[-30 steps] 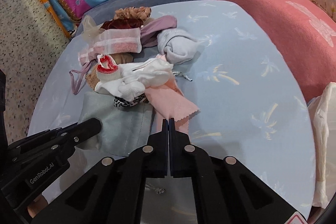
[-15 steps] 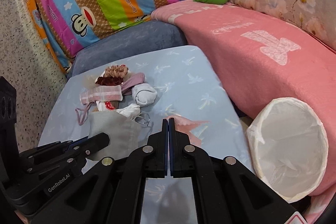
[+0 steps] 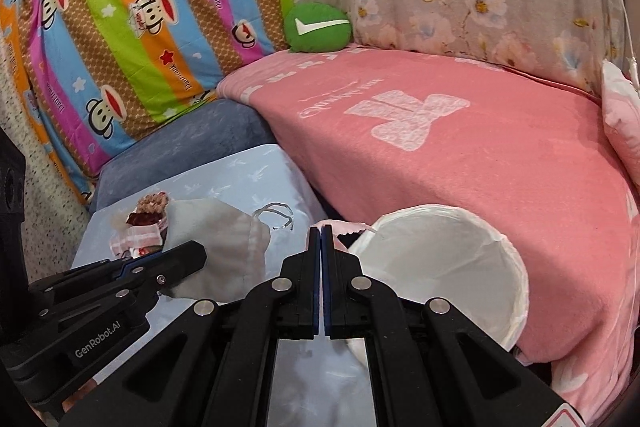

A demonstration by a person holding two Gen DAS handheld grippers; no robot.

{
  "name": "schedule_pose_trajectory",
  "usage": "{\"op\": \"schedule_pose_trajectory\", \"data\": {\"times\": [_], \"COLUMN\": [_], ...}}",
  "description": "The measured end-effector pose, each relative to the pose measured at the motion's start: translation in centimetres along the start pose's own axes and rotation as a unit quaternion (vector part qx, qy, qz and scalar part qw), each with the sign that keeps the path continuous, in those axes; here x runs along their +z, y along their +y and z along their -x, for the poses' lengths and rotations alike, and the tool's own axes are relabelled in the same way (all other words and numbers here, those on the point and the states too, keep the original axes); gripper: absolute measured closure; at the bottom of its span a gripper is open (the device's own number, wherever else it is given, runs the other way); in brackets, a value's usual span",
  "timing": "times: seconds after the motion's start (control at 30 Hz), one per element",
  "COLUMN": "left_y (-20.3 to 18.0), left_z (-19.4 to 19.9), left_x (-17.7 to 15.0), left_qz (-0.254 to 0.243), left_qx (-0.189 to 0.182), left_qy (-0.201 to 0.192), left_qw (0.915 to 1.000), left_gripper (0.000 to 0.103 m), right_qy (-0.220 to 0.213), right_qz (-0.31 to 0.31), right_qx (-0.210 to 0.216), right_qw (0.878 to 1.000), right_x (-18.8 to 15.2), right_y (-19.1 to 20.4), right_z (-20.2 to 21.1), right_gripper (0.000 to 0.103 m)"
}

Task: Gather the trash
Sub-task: 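Carry the grey-green pouch with the left gripper over the white bin and release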

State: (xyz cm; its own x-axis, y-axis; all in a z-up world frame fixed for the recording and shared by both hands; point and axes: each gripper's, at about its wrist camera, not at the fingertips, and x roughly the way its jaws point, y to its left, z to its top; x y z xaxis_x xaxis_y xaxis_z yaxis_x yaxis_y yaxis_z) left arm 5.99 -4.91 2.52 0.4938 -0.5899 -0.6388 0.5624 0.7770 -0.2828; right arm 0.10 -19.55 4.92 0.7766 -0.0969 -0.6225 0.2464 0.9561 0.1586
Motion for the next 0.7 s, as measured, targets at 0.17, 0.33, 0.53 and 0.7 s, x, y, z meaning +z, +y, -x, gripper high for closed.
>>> {"op": "schedule_pose_trajectory", "data": {"times": [0.17,0.33,0.53,0.7], "left_y": [-2.8,-4.6,-5.8,-6.0], "left_z": [-1.4,-2.9,-4.4,-5.1], "left_x": [0.6,1.0,1.3,1.3], "left_qz": [-0.019,-0.031,-0.034,-0.025], "left_qx": [-0.024,-0.042,-0.049,-0.047], "left_qy": [0.007,0.018,0.028,0.034], "left_qw": [0.9995,0.9985,0.9978,0.9980], "left_gripper": [0.098,0.097,0.096,0.065], "right_qy": [-0.009,-0.010,-0.006,-0.007], "right_qz": [-0.019,-0.035,-0.048,-0.047], "right_qx": [-0.023,-0.037,-0.047,-0.053], "right_qw": [1.000,0.999,0.998,0.997], "right_x": [0.1,0.2,0.2,0.1], "right_y": [-3.5,-5.8,-7.2,-7.4], "right_z": [0.7,0.8,0.4,0.4], "right_gripper": [0.102,0.102,0.101,0.097]}}
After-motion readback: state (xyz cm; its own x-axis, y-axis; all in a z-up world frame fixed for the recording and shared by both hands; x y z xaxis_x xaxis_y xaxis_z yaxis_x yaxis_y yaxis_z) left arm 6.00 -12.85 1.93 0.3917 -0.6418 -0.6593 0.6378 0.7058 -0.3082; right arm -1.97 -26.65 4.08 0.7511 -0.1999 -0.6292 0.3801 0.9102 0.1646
